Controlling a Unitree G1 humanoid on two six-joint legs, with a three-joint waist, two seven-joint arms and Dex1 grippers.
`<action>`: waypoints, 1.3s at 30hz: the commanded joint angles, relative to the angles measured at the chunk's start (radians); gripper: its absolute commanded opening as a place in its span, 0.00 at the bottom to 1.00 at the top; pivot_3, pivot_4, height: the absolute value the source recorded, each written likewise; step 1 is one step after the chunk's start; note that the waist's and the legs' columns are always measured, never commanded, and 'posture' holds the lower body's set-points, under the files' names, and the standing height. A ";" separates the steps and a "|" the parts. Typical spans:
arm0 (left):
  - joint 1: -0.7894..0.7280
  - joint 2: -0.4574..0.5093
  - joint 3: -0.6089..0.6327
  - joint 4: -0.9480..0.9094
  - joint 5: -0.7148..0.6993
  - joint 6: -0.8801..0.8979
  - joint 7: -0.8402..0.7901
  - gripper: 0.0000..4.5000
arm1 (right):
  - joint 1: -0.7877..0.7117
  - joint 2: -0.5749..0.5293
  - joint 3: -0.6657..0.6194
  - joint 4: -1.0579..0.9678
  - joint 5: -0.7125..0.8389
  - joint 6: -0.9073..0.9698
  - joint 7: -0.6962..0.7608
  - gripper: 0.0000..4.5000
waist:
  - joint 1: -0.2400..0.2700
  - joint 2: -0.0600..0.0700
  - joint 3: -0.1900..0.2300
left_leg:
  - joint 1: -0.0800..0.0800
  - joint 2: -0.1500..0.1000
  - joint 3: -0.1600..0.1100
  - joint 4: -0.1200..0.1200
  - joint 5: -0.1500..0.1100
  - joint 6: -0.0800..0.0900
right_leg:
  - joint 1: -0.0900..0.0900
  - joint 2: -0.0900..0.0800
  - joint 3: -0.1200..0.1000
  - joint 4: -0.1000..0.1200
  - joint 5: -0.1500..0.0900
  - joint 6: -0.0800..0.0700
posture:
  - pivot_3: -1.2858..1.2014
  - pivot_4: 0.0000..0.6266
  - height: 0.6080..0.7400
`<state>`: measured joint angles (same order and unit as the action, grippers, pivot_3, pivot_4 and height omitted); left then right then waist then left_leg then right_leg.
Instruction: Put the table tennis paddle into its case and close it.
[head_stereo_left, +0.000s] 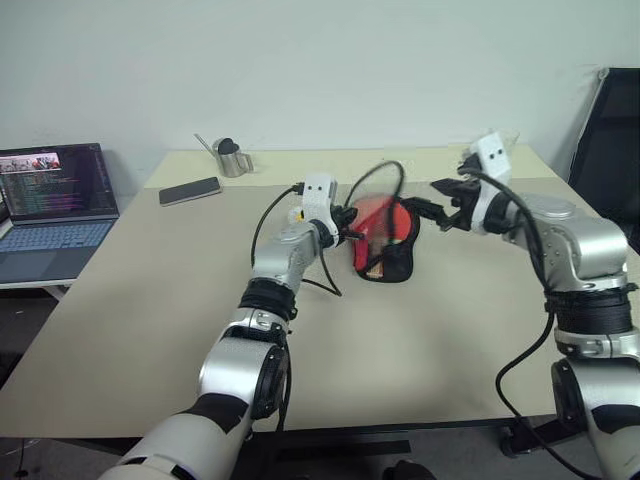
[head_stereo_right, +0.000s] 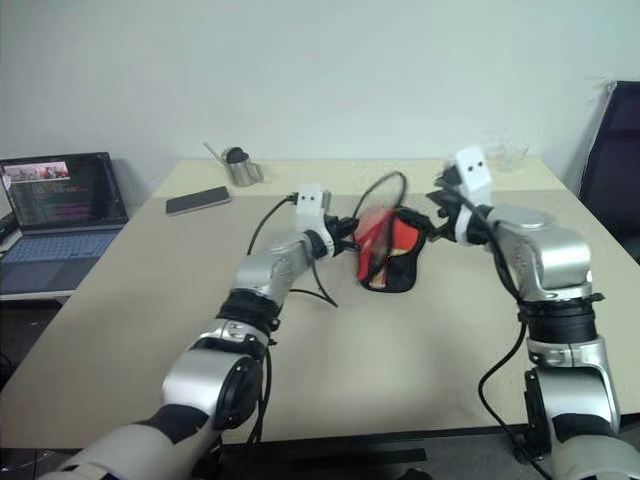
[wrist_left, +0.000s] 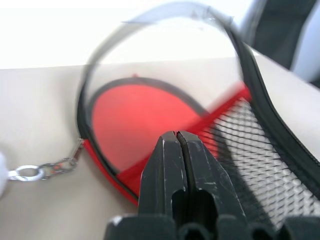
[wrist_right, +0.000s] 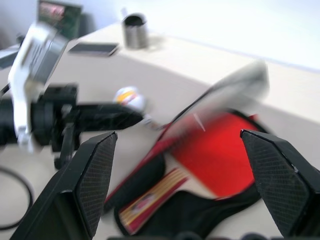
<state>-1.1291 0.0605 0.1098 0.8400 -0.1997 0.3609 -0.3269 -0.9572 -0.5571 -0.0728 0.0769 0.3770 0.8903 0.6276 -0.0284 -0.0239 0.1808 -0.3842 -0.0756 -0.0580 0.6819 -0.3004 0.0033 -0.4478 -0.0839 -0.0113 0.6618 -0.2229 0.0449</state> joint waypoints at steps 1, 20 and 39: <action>-0.007 -0.054 -0.028 0.047 0.033 -0.052 0.039 0.01 | -0.019 -0.014 -0.036 -0.030 0.011 -0.012 -0.012 0.97 | 0.002 0.000 0.000 | 0.000 0.000 0.000 0.000 0.000 0.000 | 0.000 0.000 0.000 0.000 0.000 0.000 | 0.52 0.24 1.00; 0.155 0.153 -0.091 -0.426 -0.061 0.014 -0.412 0.01 | 0.044 0.198 -0.116 0.075 0.000 0.223 -0.342 0.97 | -0.004 0.001 0.000 | 0.000 0.001 0.001 0.000 0.000 0.000 | 0.000 0.000 0.003 0.001 0.000 0.000 | 0.52 0.24 1.00; 0.529 0.659 0.123 -0.997 -0.489 0.361 -0.743 0.14 | 0.004 0.327 -0.216 0.465 -0.011 0.064 -0.448 0.97 | -0.007 0.001 0.000 | 0.002 0.001 0.001 0.000 0.000 0.000 | 0.001 0.001 0.003 0.001 0.000 0.000 | 0.52 0.24 1.00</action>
<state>-0.5988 0.6958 0.1889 -0.1158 -0.6570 0.7096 -1.0783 -0.9319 -0.2322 -0.2705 0.5388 0.3436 0.9712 0.1748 -0.0351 -0.0231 0.1805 -0.3821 -0.0745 -0.0575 0.6817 -0.3001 0.0037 -0.4468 -0.0830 -0.0086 0.6626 -0.2229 0.0447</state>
